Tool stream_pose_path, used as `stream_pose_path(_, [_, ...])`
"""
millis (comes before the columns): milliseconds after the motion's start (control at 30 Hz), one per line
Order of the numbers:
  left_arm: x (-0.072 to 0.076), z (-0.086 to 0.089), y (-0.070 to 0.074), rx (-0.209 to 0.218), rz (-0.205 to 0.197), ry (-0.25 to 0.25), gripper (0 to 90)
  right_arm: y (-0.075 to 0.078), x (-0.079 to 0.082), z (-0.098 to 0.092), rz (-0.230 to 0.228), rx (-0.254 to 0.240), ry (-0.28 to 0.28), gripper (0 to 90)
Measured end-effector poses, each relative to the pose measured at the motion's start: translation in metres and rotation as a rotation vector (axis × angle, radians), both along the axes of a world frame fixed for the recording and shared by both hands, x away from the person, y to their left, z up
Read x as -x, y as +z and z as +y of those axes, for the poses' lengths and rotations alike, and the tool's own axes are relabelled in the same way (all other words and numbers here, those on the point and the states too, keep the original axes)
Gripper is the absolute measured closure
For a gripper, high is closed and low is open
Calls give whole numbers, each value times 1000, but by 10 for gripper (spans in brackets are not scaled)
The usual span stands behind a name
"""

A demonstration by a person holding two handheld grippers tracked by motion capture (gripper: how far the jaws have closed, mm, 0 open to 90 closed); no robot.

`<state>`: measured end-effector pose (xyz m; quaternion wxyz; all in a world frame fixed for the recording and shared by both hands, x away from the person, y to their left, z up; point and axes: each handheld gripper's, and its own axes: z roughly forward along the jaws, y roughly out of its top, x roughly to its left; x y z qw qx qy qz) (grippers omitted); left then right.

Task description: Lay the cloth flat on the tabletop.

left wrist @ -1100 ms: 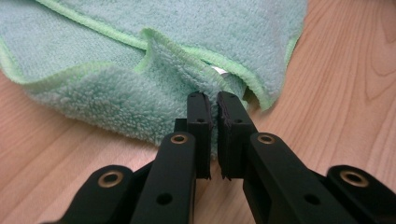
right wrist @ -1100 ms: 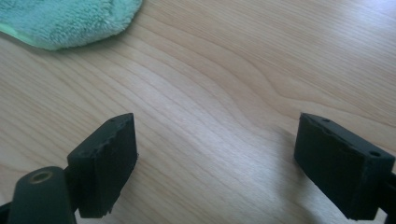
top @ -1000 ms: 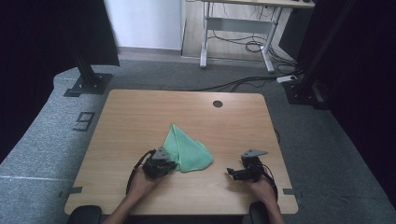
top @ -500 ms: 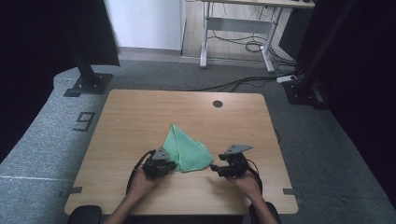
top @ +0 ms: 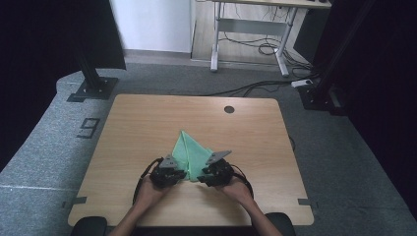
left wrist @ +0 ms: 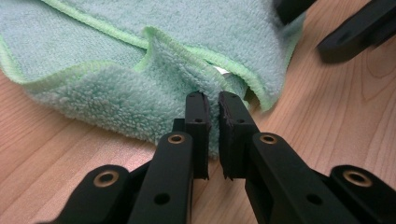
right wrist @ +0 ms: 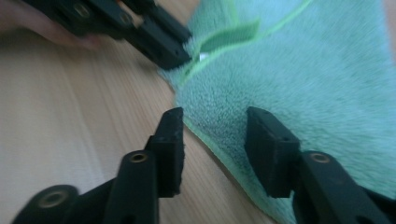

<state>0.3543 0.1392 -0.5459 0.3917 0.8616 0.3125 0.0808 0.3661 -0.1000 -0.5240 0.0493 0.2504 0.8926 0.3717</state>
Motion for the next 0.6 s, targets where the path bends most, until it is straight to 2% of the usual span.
stream_pose_path(133, [0,0,0,3,2,-2,828,-11,-3,6,-12,72,-2,665])
stream_pose_path(267, [0,0,0,6,3,-1,828,-13,-2,6,-54,81,-30,782])
stream_pose_path(367, [0,0,0,6,2,0,828,-13,-3,5,-46,76,-48,856])
stream_pose_path(533, [-1,1,0,9,7,1,828,-11,-3,4,-48,84,-47,873])
stream_pose_path(600, [-2,2,0,19,19,1,824,-5,-3,1,-49,56,-55,873])
